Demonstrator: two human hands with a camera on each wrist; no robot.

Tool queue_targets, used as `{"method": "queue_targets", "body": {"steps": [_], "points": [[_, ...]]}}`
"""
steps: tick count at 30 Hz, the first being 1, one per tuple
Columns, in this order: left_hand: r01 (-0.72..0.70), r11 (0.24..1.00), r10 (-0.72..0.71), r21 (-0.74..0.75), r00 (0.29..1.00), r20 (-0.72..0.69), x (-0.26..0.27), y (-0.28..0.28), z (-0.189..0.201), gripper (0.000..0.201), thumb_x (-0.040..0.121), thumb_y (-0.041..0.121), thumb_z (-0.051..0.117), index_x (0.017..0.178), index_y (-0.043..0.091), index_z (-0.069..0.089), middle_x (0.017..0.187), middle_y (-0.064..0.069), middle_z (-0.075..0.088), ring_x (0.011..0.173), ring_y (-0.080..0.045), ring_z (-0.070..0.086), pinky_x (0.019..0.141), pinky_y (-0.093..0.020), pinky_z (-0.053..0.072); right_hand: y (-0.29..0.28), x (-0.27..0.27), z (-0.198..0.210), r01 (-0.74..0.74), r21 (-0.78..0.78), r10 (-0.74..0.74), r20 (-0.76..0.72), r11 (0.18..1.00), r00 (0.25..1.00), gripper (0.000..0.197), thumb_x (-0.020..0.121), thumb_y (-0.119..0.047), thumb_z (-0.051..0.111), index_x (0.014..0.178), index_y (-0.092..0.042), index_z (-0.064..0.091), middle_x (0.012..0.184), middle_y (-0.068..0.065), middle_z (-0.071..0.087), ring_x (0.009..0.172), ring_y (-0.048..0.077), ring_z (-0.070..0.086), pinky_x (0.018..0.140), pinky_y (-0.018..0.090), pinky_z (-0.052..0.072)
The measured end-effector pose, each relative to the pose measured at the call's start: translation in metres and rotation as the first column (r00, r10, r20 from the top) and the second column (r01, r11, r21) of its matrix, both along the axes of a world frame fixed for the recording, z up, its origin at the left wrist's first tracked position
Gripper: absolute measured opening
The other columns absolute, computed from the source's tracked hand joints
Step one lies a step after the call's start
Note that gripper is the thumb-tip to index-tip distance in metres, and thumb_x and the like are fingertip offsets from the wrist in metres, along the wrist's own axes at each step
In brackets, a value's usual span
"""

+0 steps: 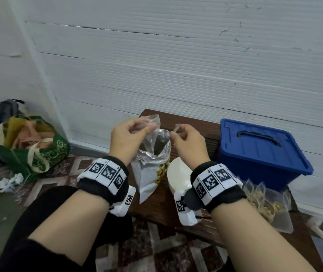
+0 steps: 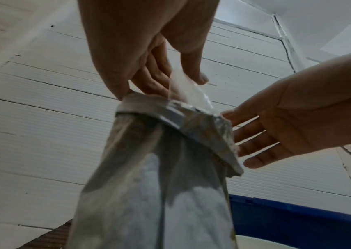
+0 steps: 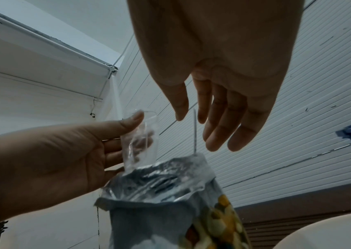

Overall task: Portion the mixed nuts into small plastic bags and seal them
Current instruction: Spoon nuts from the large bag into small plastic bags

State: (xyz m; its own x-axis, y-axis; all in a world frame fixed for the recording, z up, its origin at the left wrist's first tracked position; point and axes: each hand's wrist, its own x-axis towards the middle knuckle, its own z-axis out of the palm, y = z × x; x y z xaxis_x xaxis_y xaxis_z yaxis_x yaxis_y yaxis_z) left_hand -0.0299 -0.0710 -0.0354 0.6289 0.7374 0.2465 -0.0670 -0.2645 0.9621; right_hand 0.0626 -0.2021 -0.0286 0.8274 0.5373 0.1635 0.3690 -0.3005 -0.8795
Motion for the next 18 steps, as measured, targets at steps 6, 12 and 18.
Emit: {"method": "queue_targets", "body": {"steps": [6,12,18], "points": [[-0.009,1.000,0.010,-0.028,1.000,0.023,0.000,0.006,-0.002,0.030,0.073,0.025,0.081,0.101,0.019,0.072,0.089,0.009,0.072,0.086,0.000,0.067,0.070,-0.011,0.051,0.015,-0.006,-0.005,0.031,-0.032,-0.030,0.031,0.999,0.999,0.017,0.092,-0.022,0.061,0.107,-0.017,0.057,0.077,-0.011,0.054,0.071,0.001,0.050,0.071,0.021,0.037],[0.030,1.000,-0.030,0.000,0.999,-0.024,0.001,0.005,0.001,0.030,0.070,0.027,0.083,0.097,0.022,0.071,0.084,0.011,0.071,0.079,0.005,0.064,0.065,-0.006,0.048,0.018,-0.008,-0.006,0.051,-0.043,-0.050,0.023,0.998,0.998,0.016,0.090,-0.017,0.063,0.104,-0.016,0.056,0.080,-0.008,0.056,0.081,0.011,0.054,0.073,0.023,0.039],[0.054,0.998,-0.053,0.012,0.998,-0.044,0.001,0.004,0.005,0.029,0.070,0.029,0.082,0.095,0.027,0.068,0.084,0.015,0.069,0.076,0.011,0.062,0.064,-0.004,0.047,0.016,-0.007,-0.005,0.053,-0.051,-0.052,0.030,0.997,0.998,0.012,0.090,-0.019,0.063,0.098,-0.020,0.055,0.077,-0.009,0.054,0.077,0.011,0.053,0.073,0.026,0.043]]}}
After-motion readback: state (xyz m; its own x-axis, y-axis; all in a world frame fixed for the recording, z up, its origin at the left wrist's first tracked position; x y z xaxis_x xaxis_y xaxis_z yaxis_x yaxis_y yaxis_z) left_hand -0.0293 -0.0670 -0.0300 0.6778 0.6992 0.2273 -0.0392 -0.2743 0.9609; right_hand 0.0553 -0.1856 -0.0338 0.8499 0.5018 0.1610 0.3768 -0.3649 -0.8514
